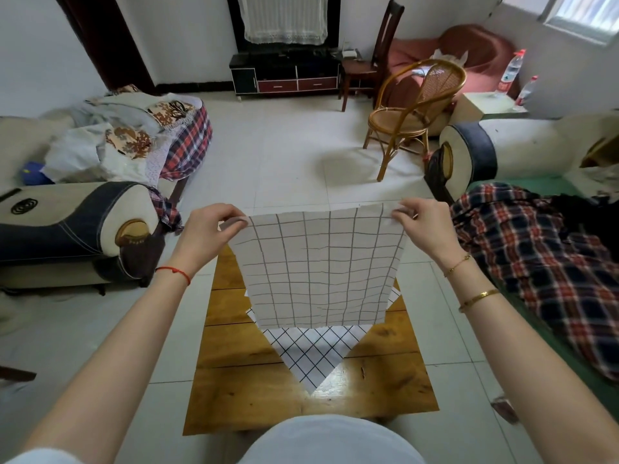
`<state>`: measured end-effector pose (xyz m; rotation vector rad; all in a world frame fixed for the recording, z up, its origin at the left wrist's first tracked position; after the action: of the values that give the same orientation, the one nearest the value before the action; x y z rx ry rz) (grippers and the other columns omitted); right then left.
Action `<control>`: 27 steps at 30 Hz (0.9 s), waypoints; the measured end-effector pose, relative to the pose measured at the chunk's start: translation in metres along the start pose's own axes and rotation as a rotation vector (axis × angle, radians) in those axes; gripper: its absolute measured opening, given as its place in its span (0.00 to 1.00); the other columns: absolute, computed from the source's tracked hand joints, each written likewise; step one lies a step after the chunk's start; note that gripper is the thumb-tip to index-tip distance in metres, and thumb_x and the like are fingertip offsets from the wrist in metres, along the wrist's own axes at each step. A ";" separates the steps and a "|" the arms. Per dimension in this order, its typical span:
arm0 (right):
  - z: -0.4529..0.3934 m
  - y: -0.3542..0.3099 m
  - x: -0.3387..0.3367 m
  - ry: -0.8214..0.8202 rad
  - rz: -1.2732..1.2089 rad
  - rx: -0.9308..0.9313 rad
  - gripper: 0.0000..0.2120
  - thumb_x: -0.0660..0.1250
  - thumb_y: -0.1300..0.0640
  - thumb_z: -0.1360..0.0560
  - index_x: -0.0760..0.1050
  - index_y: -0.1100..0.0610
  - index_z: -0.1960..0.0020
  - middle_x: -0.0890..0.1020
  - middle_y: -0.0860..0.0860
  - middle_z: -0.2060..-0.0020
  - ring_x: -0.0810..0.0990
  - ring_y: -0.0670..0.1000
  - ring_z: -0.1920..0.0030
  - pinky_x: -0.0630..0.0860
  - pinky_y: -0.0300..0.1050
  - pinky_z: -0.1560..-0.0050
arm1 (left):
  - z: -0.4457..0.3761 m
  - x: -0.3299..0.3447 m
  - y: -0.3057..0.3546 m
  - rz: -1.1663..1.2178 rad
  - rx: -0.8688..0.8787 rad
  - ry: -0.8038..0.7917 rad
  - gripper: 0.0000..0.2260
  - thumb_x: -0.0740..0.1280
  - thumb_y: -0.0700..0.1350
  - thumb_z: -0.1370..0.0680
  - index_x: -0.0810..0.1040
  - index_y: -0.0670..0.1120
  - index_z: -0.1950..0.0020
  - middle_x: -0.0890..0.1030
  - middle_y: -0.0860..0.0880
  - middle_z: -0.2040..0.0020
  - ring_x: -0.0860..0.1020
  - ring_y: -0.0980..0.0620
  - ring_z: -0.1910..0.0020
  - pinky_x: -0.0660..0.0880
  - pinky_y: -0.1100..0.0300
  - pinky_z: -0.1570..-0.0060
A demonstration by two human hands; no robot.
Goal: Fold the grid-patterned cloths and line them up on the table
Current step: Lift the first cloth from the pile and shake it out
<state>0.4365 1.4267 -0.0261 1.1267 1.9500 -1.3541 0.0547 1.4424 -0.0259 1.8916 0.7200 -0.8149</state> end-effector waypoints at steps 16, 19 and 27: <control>0.009 -0.005 -0.011 -0.188 -0.034 -0.066 0.08 0.67 0.56 0.24 0.81 0.59 0.49 0.82 0.51 0.58 0.78 0.48 0.57 0.76 0.45 0.52 | 0.017 -0.030 -0.004 0.187 -0.133 -0.120 0.05 0.73 0.45 0.27 0.84 0.50 0.51 0.83 0.56 0.55 0.79 0.63 0.53 0.73 0.70 0.52; 0.005 -0.005 -0.012 -0.232 -0.071 -0.062 0.07 0.67 0.56 0.24 0.81 0.59 0.50 0.80 0.49 0.61 0.77 0.47 0.59 0.75 0.45 0.53 | 0.014 -0.032 -0.007 0.227 -0.172 -0.184 0.05 0.73 0.45 0.28 0.84 0.52 0.52 0.84 0.57 0.56 0.80 0.63 0.53 0.74 0.69 0.54; -0.019 0.005 0.001 -0.327 -0.164 -0.009 0.05 0.68 0.56 0.25 0.81 0.56 0.53 0.82 0.50 0.62 0.78 0.41 0.63 0.74 0.37 0.58 | -0.007 -0.026 -0.023 0.314 -0.252 -0.234 0.06 0.74 0.44 0.28 0.85 0.46 0.52 0.85 0.52 0.57 0.81 0.58 0.55 0.77 0.70 0.60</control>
<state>0.4413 1.4458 -0.0220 0.6990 1.8338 -1.5058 0.0230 1.4543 -0.0151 1.5972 0.3505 -0.6942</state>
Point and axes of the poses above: each hand's wrist, its own z-axis away from the middle knuckle, its own x-axis out of the palm, y = z × x, the point moved 3 cm from there along -z, towards the middle knuckle
